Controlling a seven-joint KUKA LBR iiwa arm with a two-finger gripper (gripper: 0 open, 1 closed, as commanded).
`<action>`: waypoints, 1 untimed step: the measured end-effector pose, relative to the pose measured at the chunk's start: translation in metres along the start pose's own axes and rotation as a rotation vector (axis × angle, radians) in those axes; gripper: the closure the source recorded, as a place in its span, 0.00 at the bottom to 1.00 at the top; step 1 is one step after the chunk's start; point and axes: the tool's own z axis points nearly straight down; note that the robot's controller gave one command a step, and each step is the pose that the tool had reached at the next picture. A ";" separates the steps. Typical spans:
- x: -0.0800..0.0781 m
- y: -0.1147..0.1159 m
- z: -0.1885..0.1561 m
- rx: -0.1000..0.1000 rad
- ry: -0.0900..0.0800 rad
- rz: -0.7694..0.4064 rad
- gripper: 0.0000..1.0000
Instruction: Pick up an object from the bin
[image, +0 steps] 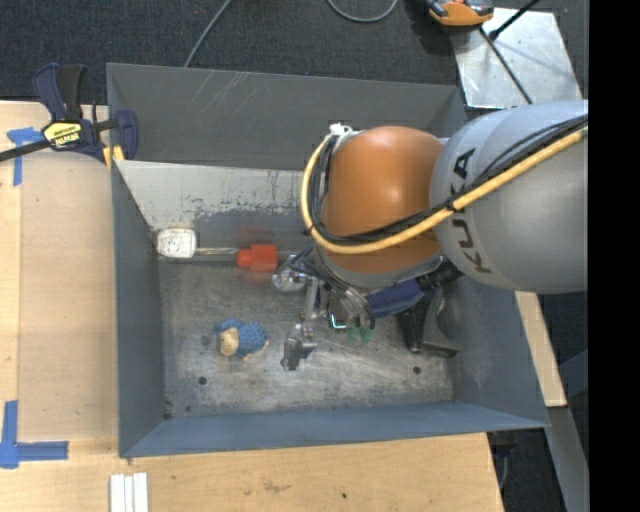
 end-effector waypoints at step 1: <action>-0.053 0.032 0.127 -0.001 -0.011 -0.185 0.00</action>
Offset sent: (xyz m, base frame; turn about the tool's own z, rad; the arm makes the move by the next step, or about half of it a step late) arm 0.0503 0.0327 -0.1286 -0.1856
